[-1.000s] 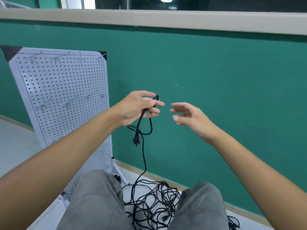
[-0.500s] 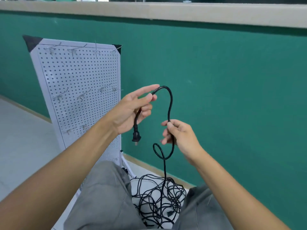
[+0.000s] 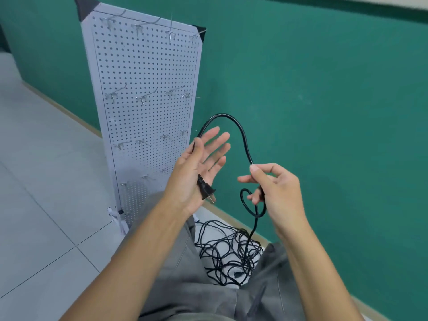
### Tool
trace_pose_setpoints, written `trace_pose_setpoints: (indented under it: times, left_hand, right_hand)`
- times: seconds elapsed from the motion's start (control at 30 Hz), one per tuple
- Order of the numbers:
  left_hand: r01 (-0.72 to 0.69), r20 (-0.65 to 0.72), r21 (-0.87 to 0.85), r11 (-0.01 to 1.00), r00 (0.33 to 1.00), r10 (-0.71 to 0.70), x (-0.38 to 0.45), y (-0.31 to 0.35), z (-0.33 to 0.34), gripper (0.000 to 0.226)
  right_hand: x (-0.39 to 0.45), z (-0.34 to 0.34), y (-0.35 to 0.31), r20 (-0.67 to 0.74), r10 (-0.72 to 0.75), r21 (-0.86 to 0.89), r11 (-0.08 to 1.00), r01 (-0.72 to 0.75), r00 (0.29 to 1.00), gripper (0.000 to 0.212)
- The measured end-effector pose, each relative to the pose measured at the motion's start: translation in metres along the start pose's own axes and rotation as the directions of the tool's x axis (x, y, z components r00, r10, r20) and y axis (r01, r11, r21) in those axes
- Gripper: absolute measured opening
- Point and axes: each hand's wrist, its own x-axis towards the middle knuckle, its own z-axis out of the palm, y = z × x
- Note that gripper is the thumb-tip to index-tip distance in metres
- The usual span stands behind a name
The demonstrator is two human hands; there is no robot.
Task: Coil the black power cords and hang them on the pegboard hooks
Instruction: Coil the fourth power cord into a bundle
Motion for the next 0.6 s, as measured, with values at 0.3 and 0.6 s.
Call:
trace_pose_setpoints:
  times: [0.3, 0.6]
  left_hand:
    - [0.098, 0.126, -0.035, 0.995, 0.988, -0.092, -0.006, 0.001, -0.024, 0.037]
    - [0.194, 0.039, -0.14, 0.971, 0.981, -0.19, -0.015, 0.002, -0.015, 0.036]
  right_hand:
    - [-0.02, 0.033, 0.018, 0.137, 0.03, -0.143, 0.99, -0.01, 0.99, 0.018]
    - [-0.016, 0.025, 0.021, 0.22, -0.126, -0.241, 0.954, 0.179, 0.967, 0.076]
